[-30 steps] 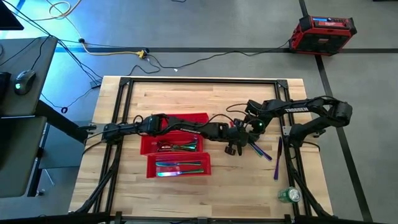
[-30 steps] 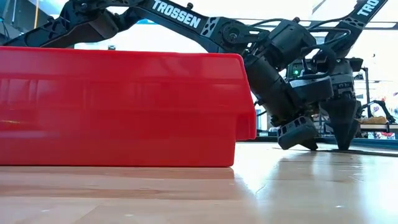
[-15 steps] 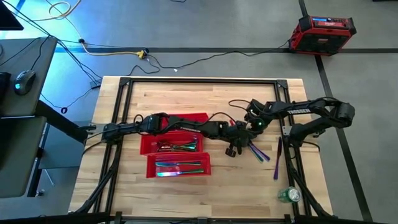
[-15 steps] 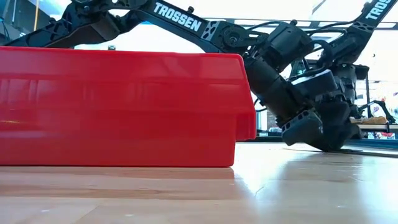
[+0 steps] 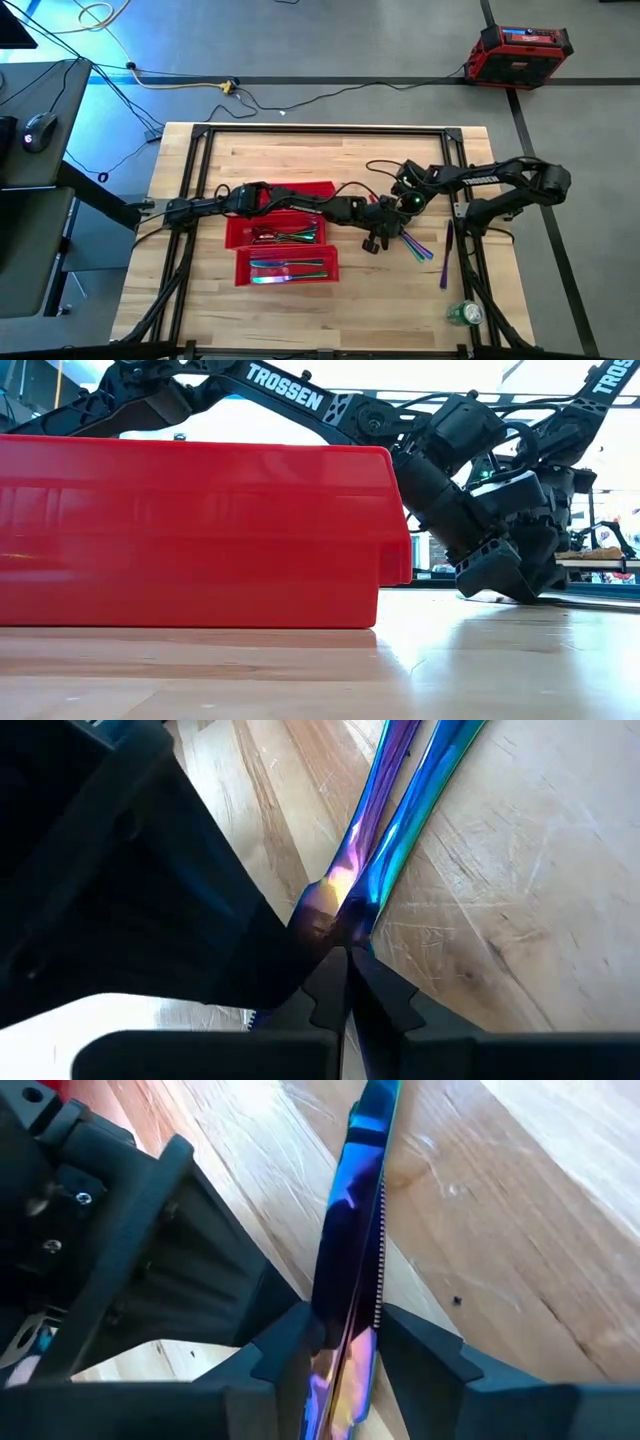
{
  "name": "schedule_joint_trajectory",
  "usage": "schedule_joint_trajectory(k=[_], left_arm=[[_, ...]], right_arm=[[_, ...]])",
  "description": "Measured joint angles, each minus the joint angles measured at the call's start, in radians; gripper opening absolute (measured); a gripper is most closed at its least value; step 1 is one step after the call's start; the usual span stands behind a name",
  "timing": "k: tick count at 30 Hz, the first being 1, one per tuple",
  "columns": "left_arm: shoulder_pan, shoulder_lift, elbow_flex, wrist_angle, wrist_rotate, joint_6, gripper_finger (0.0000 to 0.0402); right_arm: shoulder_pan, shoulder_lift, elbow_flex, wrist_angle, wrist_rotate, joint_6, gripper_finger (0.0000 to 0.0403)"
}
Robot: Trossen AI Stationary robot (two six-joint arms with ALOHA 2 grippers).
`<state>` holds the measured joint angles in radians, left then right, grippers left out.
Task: Sort silverware
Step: Put the purple table knife into the bottom red bin
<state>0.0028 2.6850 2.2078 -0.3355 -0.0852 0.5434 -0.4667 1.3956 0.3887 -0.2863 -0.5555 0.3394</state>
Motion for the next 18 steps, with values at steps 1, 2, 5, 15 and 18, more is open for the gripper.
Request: schedule_joint_trajectory(k=[1, 2, 5, 15, 18], left_arm=[[0.000, 0.000, 0.000, 0.000, -0.001, 0.000, 0.0000], [0.000, 0.000, 0.000, 0.000, -0.002, -0.001, 0.0000], [0.000, 0.000, 0.000, -0.001, -0.006, -0.008, 0.0000], [-0.021, -0.019, 0.022, -0.059, -0.126, -0.002, 0.0000], [-0.033, -0.032, 0.022, -0.079, -0.188, -0.002, 0.0000]], right_arm=[[0.000, 0.000, -0.004, 0.006, 0.004, -0.005, 0.0107], [0.001, 0.000, -0.004, 0.007, 0.011, -0.013, 0.0100], [0.002, 0.000, -0.006, 0.021, 0.026, -0.024, 0.0066], [0.008, -0.073, -0.012, 0.030, 0.155, 0.003, 0.0003], [0.006, -0.162, -0.015, 0.010, 0.299, 0.024, 0.0001]])
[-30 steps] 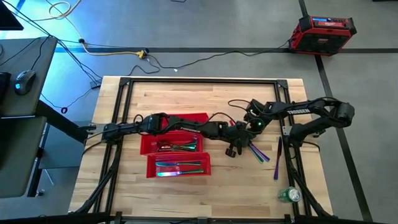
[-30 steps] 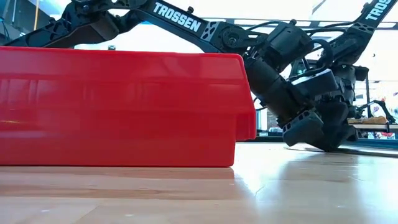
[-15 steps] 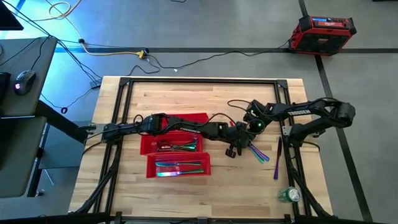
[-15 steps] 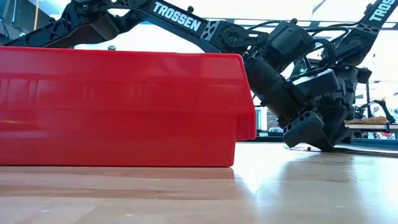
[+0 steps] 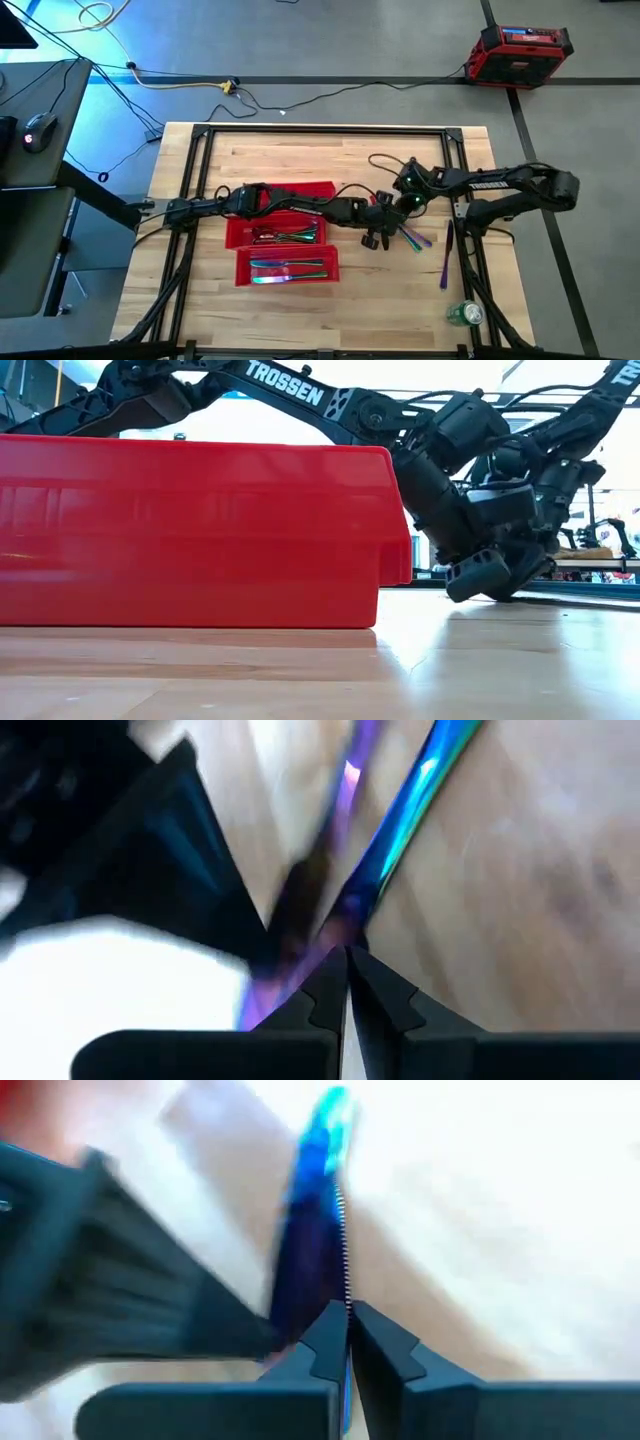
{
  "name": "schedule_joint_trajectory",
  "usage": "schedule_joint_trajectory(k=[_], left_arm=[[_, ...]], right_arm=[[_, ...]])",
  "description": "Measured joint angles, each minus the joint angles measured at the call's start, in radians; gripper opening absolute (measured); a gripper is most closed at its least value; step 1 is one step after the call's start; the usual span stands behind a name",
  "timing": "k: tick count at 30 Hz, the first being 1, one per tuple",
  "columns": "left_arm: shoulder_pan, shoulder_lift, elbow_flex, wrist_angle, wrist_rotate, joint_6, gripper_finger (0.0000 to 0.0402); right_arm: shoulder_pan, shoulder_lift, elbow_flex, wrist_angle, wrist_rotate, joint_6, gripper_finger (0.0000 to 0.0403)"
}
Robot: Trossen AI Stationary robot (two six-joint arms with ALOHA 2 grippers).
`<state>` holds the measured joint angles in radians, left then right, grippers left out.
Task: Sort silverware
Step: Put the purple table knife into the bottom red bin
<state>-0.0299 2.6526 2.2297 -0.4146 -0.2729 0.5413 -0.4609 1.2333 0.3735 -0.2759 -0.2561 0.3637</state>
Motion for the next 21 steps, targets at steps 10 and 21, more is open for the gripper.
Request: schedule_joint_trajectory(k=[10, 21], left_arm=[[-0.003, -0.014, 0.000, -0.044, 0.021, -0.063, 0.0007], [0.047, -0.014, 0.001, -0.018, -0.020, -0.107, 0.0065]], right_arm=[[0.031, -0.280, 0.000, -0.153, 0.154, 0.038, 0.0001], [0.145, -0.277, 0.002, -0.176, 0.219, 0.074, 0.0000]])
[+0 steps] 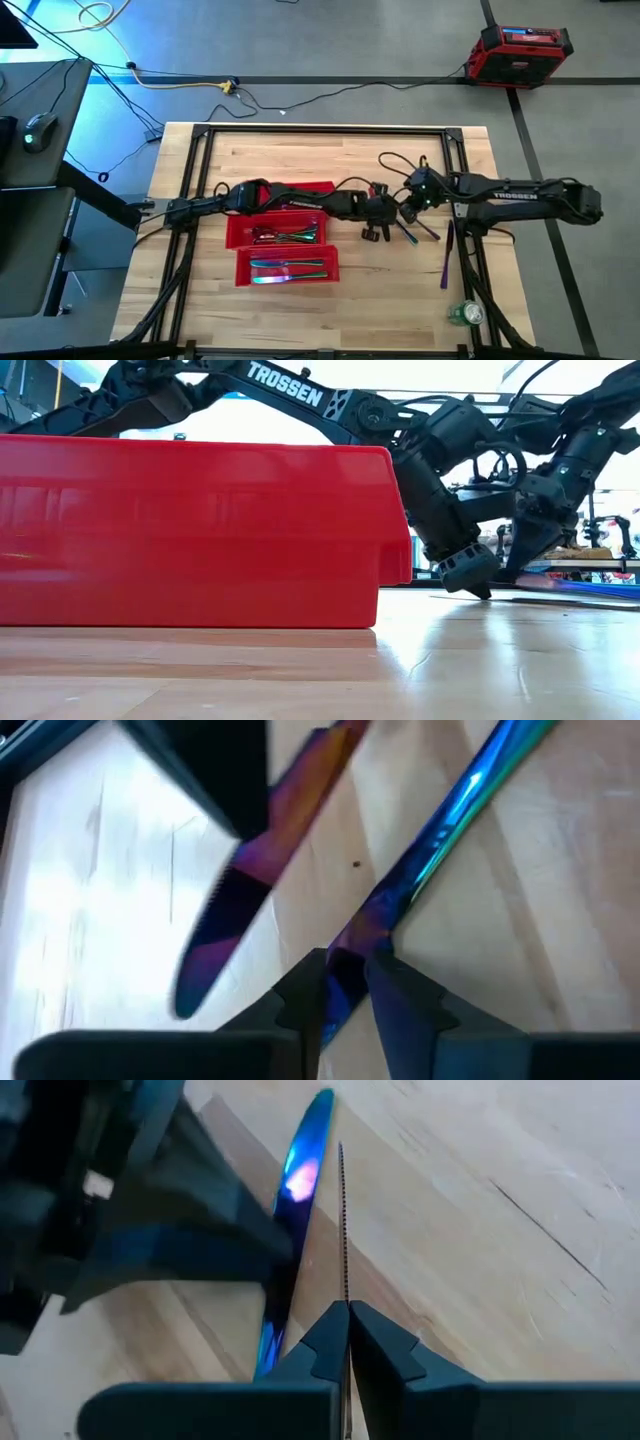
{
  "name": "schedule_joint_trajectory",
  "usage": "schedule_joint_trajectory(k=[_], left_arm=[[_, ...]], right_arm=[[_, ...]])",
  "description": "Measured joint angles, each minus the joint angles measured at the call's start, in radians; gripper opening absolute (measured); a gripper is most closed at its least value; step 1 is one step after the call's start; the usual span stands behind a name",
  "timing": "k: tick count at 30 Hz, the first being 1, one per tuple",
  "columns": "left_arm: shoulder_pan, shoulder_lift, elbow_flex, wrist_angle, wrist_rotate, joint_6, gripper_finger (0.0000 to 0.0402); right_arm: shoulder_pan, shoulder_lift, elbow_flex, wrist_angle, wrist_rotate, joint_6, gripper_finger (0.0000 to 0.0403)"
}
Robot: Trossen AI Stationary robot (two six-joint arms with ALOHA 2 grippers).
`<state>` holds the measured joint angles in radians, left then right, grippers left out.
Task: Sort silverware
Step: Put the purple table knife into the bottom red bin
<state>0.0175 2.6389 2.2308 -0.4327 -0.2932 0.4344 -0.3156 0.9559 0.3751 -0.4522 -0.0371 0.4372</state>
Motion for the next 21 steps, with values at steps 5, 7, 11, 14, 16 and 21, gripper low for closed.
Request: schedule_joint_trajectory(k=[5, 7, 11, 14, 16, 21], left_arm=[[0.004, 0.000, 0.001, 0.002, 0.000, -0.014, 0.0080], [0.004, 0.000, 0.001, 0.000, 0.000, -0.015, 0.0082], [0.003, -0.001, -0.010, 0.003, -0.021, -0.013, 0.0083], [-0.002, -0.002, -0.010, -0.003, -0.057, 0.012, 0.0083], [-0.010, -0.002, -0.010, -0.003, -0.102, 0.044, 0.0083], [-0.026, -0.002, -0.007, 0.006, -0.139, 0.093, 0.0083]], right_arm=[[0.028, 0.058, 0.002, 0.012, 0.013, 0.009, 0.0000], [0.038, 0.084, 0.002, 0.014, 0.013, 0.008, 0.0000], [0.050, 0.123, 0.002, 0.035, 0.021, 0.002, 0.0000], [0.054, 0.141, 0.002, 0.046, 0.026, 0.002, 0.0000], [0.056, 0.144, 0.002, 0.050, 0.029, 0.000, 0.0000], [0.056, 0.145, 0.002, 0.048, 0.019, -0.001, 0.0000]])
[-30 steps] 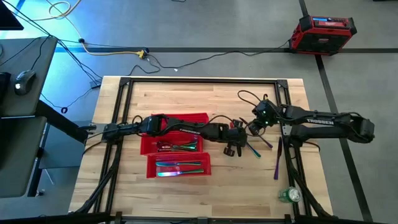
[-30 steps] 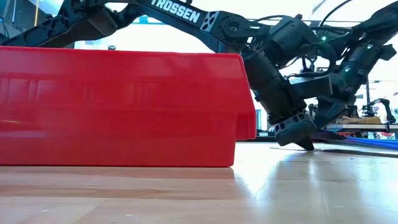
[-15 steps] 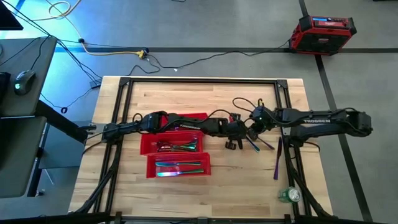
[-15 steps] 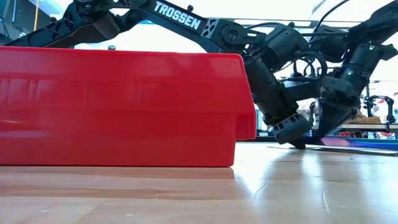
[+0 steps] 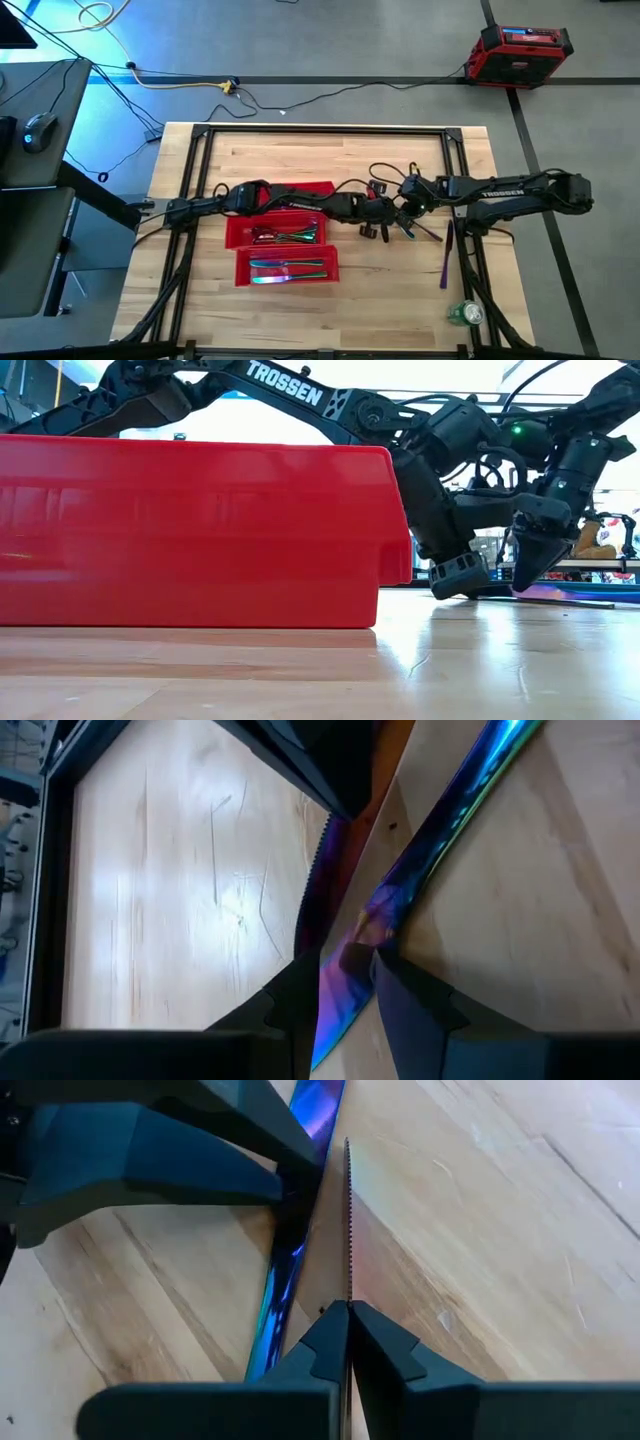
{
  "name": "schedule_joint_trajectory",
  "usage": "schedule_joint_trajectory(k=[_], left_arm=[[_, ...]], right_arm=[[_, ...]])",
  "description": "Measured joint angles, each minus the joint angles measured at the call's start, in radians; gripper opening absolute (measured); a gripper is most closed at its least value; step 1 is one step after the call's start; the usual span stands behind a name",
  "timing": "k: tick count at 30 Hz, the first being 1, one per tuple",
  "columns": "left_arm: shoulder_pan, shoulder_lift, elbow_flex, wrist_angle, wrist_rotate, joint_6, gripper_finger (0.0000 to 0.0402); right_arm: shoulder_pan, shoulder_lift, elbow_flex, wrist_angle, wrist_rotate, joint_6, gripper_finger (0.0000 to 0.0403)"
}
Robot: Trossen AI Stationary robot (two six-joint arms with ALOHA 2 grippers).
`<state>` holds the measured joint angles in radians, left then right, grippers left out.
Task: Sort silverware
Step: Put the purple table knife into the bottom red bin
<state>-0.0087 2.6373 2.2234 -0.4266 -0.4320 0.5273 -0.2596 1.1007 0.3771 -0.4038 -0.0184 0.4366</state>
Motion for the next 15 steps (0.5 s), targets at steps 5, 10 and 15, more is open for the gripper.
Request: schedule_joint_trajectory(k=[5, 10, 15], left_arm=[[-0.002, 0.000, -0.001, 0.008, 0.004, 0.005, 0.0083], [-0.003, 0.000, -0.001, 0.009, 0.012, 0.002, 0.0083], [-0.003, 0.000, -0.001, 0.014, 0.015, 0.001, 0.0083]], right_arm=[[0.000, 0.003, 0.000, 0.001, -0.012, -0.017, 0.0000], [-0.001, 0.029, 0.002, 0.013, -0.038, -0.058, 0.0002], [0.005, 0.090, 0.005, 0.016, -0.024, -0.102, 0.0040]])
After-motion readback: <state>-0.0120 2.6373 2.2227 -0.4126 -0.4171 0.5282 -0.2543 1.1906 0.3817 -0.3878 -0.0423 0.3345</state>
